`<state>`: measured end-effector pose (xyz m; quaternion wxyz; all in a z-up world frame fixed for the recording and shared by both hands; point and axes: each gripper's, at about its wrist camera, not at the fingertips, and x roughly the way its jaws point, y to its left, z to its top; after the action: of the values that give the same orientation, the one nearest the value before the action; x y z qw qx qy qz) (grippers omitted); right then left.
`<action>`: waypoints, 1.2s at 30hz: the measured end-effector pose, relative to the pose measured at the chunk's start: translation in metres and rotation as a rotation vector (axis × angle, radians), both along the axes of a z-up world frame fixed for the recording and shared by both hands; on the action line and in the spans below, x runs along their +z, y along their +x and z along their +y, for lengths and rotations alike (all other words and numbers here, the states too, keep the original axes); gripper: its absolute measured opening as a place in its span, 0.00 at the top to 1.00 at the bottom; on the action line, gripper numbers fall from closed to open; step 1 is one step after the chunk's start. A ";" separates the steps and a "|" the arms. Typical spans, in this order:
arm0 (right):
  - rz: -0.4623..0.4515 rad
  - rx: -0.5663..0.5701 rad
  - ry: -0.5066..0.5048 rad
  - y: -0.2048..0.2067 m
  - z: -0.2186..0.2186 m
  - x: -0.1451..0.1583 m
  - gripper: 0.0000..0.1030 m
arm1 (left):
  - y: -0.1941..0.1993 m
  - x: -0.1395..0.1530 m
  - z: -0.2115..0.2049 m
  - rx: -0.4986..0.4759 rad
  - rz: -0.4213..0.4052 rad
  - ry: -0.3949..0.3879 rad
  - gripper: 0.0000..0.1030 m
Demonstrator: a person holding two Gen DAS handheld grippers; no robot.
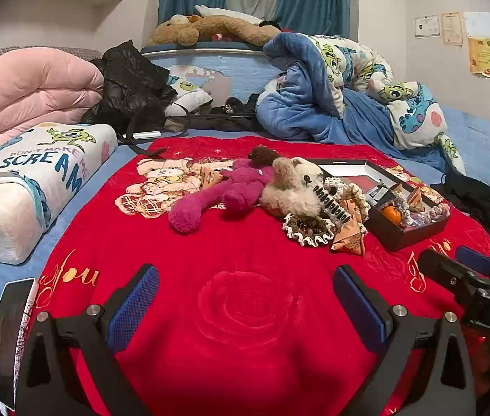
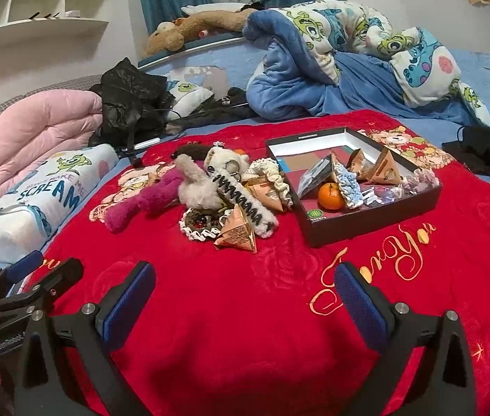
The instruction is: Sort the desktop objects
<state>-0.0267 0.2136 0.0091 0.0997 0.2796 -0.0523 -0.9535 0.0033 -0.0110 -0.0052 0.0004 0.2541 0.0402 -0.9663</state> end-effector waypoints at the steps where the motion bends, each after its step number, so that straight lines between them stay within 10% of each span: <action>1: 0.005 0.005 0.004 0.001 -0.001 0.000 0.00 | 0.000 0.000 0.001 -0.001 0.000 -0.002 0.02; 36: 0.011 0.008 0.016 0.001 -0.005 0.000 0.00 | -0.003 -0.002 0.004 0.004 -0.026 -0.028 0.02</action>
<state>-0.0259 0.2087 0.0095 0.1017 0.2753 -0.0430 -0.9550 -0.0001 -0.0069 -0.0074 0.0063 0.2667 0.0270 -0.9634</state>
